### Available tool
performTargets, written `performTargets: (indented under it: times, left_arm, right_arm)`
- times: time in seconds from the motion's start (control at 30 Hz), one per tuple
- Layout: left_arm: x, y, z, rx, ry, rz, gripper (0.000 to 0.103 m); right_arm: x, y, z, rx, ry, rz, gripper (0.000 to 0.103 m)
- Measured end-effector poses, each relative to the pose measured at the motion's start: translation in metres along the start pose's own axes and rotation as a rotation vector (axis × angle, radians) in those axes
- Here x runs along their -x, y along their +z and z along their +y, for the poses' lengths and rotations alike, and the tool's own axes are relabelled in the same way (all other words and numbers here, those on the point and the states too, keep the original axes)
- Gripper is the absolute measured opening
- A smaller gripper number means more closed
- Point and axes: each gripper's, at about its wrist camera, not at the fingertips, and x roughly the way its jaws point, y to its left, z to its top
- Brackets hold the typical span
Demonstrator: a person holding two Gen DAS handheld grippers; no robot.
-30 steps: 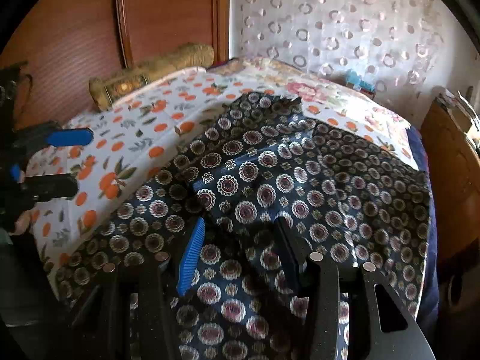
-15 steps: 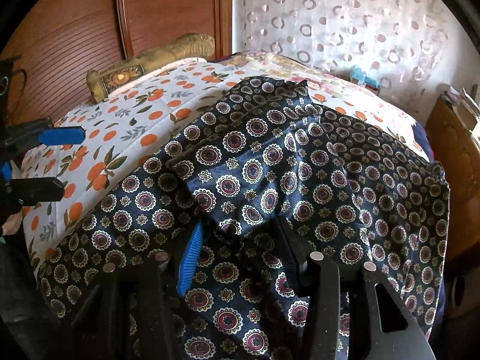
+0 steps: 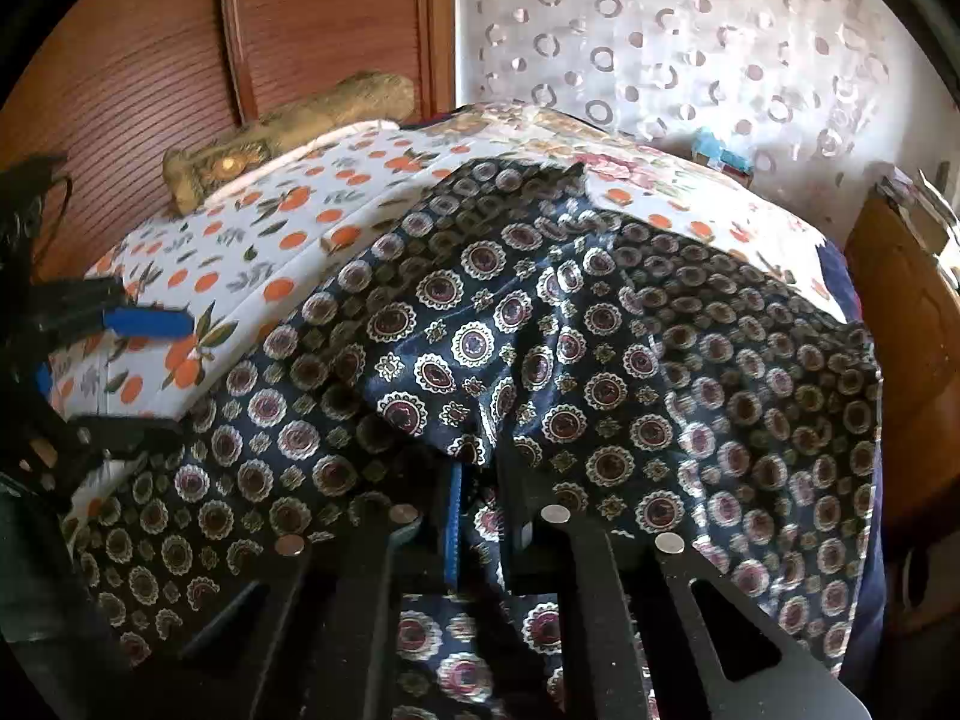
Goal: Fold small clothes
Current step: 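Grasp the garment's folded end with the right gripper and fold it over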
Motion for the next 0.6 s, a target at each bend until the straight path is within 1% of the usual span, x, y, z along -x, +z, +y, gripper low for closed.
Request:
performTargets:
  times: [0.17, 0.3, 0.43, 0.6]
  left_arm:
    - [-0.003, -0.001, 0.0, 0.001, -0.002, 0.015, 0.074]
    - [-0.003, -0.001, -0.001, 0.0, 0.002, 0.015, 0.074]
    - [-0.003, -0.001, 0.0, 0.004, 0.004, 0.013, 0.074]
    - [-0.002, -0.001, 0.002, 0.013, -0.004, 0.005, 0.074]
  right_arm:
    - [0.017, 0.011, -0.021, -0.063, -0.043, -0.052, 0.008]
    - [0.027, 0.022, -0.045, -0.121, -0.116, -0.078, 0.008]
    - [0.024, 0.032, -0.069, -0.163, -0.185, -0.075, 0.008]
    - [0.006, 0.039, -0.087, -0.197, -0.234, -0.04, 0.008]
